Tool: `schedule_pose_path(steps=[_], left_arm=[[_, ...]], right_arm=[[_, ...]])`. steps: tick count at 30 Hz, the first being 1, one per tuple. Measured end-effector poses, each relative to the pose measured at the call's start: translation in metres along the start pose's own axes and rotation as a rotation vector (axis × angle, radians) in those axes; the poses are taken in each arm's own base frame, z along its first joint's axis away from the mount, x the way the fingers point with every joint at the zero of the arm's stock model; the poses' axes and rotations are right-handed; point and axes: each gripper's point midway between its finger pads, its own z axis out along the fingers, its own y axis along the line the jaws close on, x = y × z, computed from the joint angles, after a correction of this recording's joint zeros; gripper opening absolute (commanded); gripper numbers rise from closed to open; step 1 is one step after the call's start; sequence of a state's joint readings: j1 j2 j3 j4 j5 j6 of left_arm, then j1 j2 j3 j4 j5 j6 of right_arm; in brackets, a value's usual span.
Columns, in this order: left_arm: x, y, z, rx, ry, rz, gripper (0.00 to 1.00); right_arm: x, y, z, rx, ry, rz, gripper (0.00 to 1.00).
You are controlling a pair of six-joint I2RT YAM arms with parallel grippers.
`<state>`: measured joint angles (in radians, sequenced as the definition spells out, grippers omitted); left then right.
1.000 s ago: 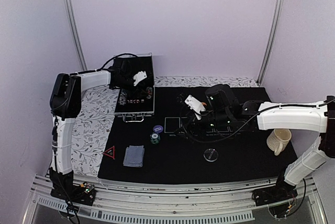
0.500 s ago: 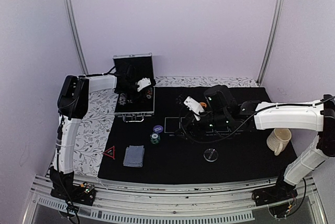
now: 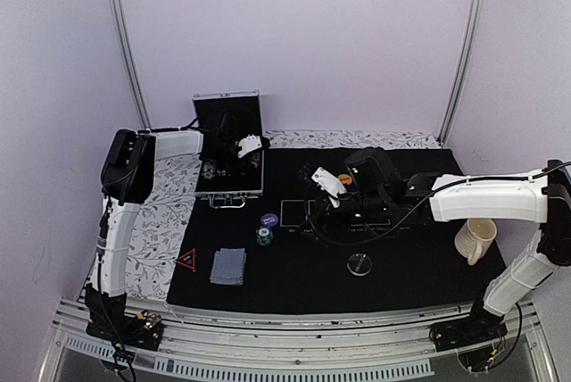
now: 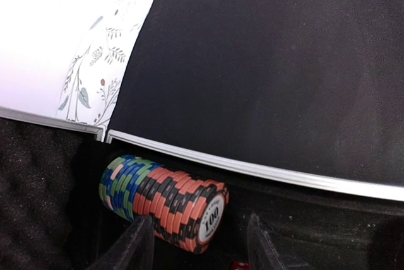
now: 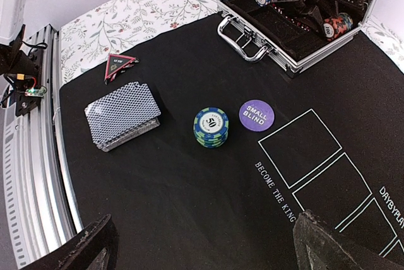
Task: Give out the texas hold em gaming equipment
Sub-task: Pick up the pile of poker chips from the chip case.
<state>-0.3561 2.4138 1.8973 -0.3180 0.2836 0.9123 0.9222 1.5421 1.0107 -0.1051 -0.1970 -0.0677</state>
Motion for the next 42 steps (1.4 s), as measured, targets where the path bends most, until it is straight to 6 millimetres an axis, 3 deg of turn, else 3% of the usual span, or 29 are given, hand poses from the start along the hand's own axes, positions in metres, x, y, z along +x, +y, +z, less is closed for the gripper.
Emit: schedule_pose_path(steps=[3,13,20,35,42], left_arm=[[0.0,-0.001,0.0,0.006,0.0,0.021,0.45],[0.001,-0.008,-0.004,0.048,-0.001,0.057,0.45],[0.001,-0.007,-0.003,0.037,0.001,0.066,0.54],[-0.003,0.007,-0.001,-0.034,-0.02,0.071,0.6],[-0.004,0.014,0.001,-0.062,-0.017,0.06,0.54]], right_arm=[[0.0,0.0,0.0,0.0,0.0,0.0,0.99],[0.0,0.0,0.0,0.0,0.0,0.0,0.99],[0.0,0.0,0.0,0.0,0.0,0.0,0.99],[0.0,0.003,0.0,-0.019,0.0,0.003,0.99],[0.003,0.004,0.002,-0.025,0.008,0.005,0.99]])
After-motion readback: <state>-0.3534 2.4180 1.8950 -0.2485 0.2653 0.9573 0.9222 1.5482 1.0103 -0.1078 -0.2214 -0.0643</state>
